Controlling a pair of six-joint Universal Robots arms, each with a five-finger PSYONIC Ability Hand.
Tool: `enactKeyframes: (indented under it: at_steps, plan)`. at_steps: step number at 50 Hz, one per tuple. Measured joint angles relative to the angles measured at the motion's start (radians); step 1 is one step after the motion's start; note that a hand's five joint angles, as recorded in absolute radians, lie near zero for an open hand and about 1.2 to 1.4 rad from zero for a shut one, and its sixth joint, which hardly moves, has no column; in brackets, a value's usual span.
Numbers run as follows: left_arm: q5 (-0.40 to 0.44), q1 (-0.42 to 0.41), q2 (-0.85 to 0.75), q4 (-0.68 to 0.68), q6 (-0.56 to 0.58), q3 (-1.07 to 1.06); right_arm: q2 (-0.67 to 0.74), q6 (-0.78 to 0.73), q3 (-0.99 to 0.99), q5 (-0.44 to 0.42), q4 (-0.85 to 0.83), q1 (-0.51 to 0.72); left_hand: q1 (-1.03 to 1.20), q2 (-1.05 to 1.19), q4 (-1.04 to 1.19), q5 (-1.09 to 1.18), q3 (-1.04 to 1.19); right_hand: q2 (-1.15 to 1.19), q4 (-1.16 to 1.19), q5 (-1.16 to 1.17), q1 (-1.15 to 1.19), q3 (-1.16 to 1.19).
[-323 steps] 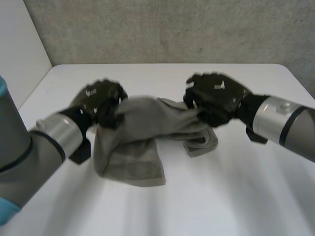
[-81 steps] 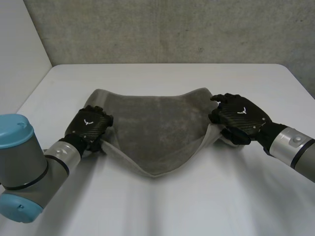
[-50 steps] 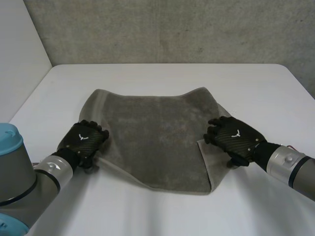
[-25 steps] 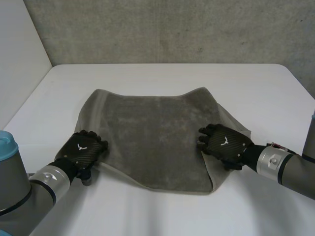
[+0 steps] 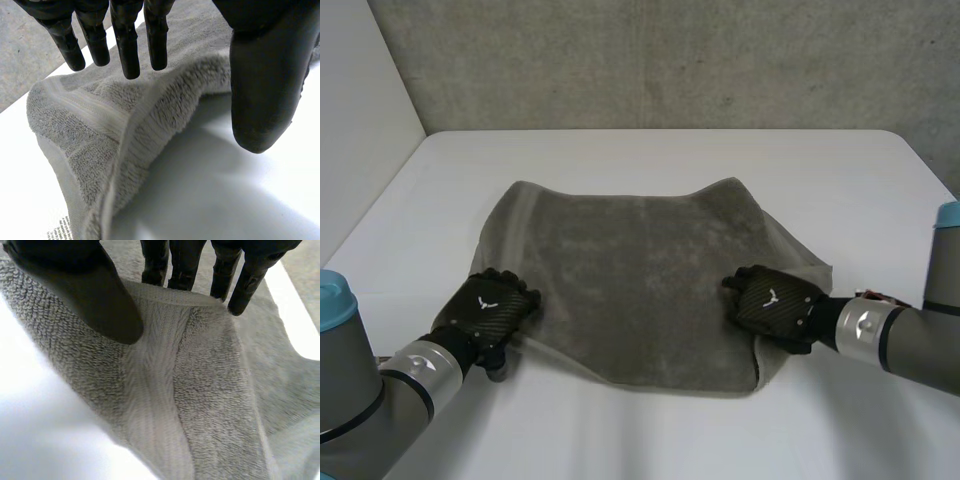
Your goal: Fold the towel.
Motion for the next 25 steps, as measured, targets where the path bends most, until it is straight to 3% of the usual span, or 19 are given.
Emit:
enactKeyframes:
  at_steps: [25]
  plan:
    - [-0.002, 0.039, 0.033, -0.001, 0.001, -0.023, -0.200, 0.132, 0.170, -0.032, -0.011, -0.221, 0.005, 0.006, 0.000, 0.005, 0.000, 0.086, 0.000, 0.093, 0.109, 0.000]
